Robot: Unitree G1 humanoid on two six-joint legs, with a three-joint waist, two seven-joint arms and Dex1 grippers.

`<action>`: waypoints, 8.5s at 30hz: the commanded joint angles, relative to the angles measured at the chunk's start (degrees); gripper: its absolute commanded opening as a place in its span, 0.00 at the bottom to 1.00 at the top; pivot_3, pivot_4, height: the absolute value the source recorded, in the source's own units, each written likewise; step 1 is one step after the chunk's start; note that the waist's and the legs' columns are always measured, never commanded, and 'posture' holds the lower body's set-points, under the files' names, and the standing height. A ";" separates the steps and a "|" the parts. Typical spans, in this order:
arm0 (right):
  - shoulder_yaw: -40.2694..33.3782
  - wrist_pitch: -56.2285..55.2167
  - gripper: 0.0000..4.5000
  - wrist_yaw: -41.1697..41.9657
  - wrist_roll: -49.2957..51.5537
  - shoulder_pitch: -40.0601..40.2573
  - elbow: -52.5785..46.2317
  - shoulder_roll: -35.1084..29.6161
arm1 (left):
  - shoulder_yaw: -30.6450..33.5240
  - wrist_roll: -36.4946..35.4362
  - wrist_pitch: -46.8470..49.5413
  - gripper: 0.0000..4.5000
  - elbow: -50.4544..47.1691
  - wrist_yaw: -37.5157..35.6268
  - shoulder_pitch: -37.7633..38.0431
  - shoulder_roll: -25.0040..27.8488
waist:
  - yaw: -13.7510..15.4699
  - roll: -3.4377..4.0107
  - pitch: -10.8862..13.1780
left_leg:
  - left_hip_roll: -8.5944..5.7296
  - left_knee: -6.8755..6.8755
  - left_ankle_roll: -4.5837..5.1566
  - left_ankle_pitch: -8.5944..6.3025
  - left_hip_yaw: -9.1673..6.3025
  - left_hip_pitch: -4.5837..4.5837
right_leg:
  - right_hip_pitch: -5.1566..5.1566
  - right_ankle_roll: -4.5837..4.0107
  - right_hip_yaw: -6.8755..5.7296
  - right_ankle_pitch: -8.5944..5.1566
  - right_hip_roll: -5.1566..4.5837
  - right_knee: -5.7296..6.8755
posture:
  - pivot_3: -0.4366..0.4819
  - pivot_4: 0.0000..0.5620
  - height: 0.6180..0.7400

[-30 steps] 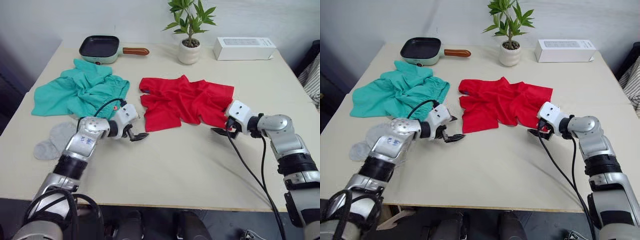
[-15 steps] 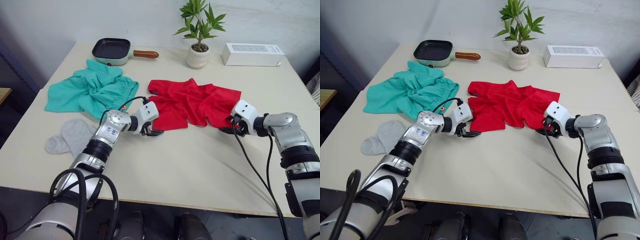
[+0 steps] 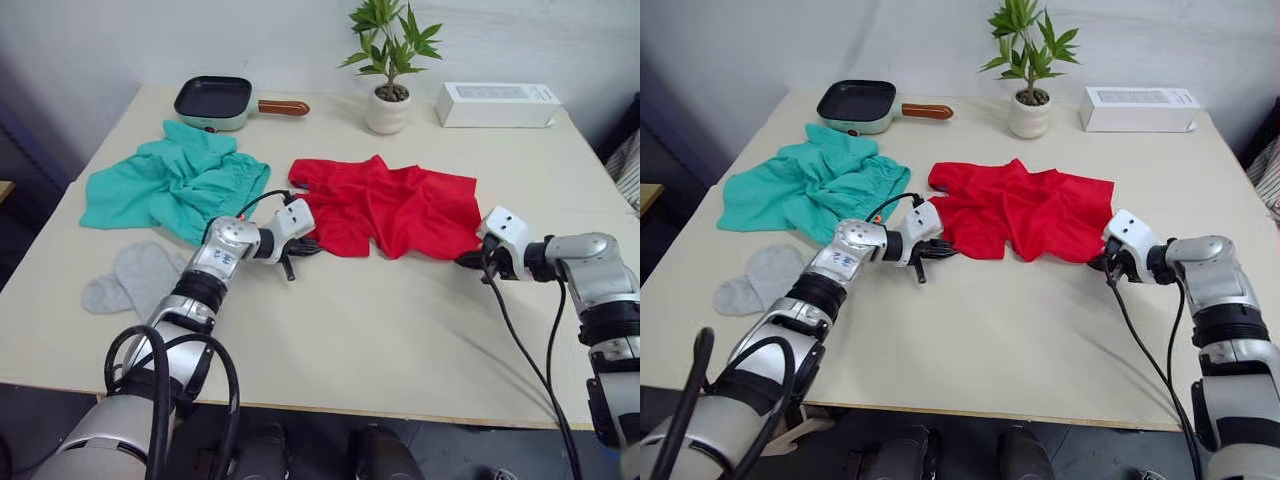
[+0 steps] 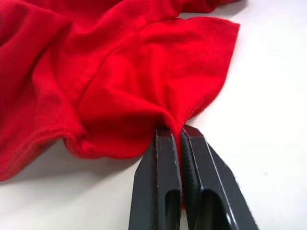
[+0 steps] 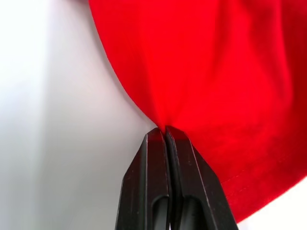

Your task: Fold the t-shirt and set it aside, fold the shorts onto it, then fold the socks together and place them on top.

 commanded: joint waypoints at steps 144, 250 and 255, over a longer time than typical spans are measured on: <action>-19.89 -7.28 0.00 -6.35 14.30 44.54 -45.24 2.53 | 2.24 -7.16 -8.85 0.00 -33.78 -12.53 21.62 8.82 | 2.36 0.85 1.17 | -0.29 0.07 1.26 0.95 1.21 -0.61 | 0.99 0.11 -4.92 0.66 -2.01 -0.78 | 0.48 0.27 1.00; -18.51 -21.73 0.45 -0.61 7.18 39.69 -14.75 -10.24 | -0.92 4.69 -7.86 0.56 -30.56 -4.44 24.70 18.42 | 1.04 0.77 0.99 | -0.20 -0.84 1.35 1.33 1.33 -0.25 | 1.24 0.04 -4.96 1.29 -2.02 -1.74 | 0.48 0.27 1.00; -17.69 -21.05 0.07 1.52 7.70 38.52 -13.40 -11.41 | -2.49 5.23 -7.46 0.23 -28.43 -4.95 22.74 18.65 | 1.04 0.85 0.84 | -0.17 -0.86 1.53 1.34 1.34 -0.23 | 1.24 0.01 -4.96 1.41 -2.09 -1.78 | 0.48 0.27 1.00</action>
